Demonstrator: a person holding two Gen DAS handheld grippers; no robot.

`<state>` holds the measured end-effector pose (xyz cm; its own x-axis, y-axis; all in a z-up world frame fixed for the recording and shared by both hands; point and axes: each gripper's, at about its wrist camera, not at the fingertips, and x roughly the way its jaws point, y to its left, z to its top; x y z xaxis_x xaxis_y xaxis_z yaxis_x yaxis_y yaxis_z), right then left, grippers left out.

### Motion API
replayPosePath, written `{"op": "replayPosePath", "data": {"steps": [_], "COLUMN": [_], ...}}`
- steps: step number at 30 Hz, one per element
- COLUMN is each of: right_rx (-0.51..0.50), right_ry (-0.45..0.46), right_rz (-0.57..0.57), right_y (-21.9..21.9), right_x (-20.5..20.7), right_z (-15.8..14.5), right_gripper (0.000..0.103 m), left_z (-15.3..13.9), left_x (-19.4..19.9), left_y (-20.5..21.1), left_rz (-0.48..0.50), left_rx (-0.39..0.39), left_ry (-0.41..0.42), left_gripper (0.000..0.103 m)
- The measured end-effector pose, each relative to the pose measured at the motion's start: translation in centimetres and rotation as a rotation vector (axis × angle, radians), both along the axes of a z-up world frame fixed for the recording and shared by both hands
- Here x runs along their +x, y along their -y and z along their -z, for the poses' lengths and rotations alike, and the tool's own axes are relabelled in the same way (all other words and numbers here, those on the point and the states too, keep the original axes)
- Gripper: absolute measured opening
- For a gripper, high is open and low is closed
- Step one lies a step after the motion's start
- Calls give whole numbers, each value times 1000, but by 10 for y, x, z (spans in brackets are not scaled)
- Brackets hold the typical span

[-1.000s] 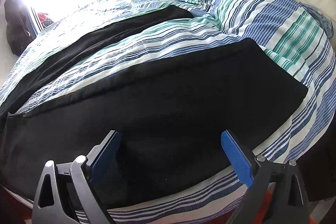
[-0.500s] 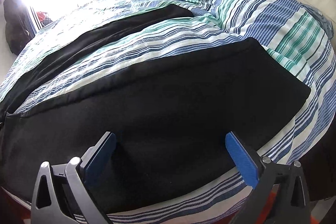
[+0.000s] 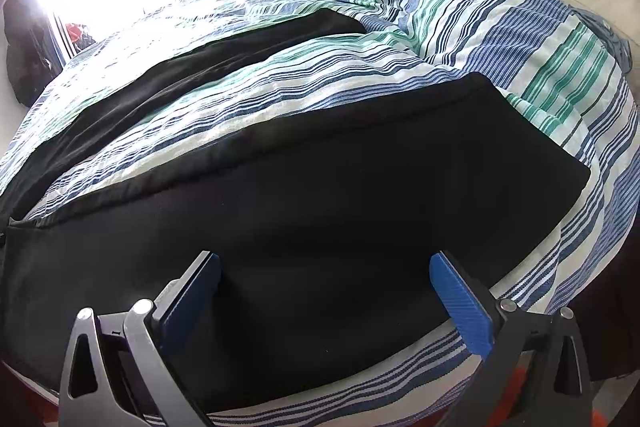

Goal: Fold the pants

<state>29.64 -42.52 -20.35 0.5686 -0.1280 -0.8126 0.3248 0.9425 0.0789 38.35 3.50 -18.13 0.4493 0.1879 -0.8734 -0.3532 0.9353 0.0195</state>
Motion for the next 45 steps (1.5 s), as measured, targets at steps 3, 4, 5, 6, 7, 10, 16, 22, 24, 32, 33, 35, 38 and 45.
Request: {"op": "replayPosePath", "data": {"steps": [3,4,5,6,7,10,16,22,24,32,33,35,38,45], "right_rx": [-66,-53,-34,-13,2,24,106,215,286,504,513,496,416,300], "right_ry": [129,159,175,181,177,143,-141,39,56,28,18,-19,-64,-95], "right_rz": [-12,-47,-84,-119,-153,-209,-17,232,188,-389,-463,-590,-717,-260], "right_y": [-8,-12,-15,-18,-20,-17,60,103,94,-97,-124,-168,-188,30], "right_x": [-14,-15,-13,-8,-1,23,47,14,35,208,223,249,277,319], "right_z": [-33,-42,-49,-54,-57,-55,11,-23,-35,-79,-75,-61,-32,27], "right_gripper": [103,103,103,103,103,103,102,102,102,102,102,102,102,101], "left_z": [-19,-28,-39,-47,-52,-51,-1,3,2,9,10,10,11,12], "left_x": [-6,-10,-12,-10,-4,17,32,14,11,10,10,9,9,9], "left_y": [2,1,-1,-4,-10,-31,-40,-32,-30,-30,-31,-30,-31,-32], "left_rz": [2,-3,-19,-43,-66,-134,-130,-98,-100,-102,-102,-103,-103,-103], "left_rx": [19,43,63,68,57,16,28,108,124,134,134,136,135,132], "left_ry": [33,63,91,115,132,128,-3,123,136,154,155,159,167,177], "left_gripper": [102,102,102,102,102,102,103,103,103,103,103,103,103,103]}}
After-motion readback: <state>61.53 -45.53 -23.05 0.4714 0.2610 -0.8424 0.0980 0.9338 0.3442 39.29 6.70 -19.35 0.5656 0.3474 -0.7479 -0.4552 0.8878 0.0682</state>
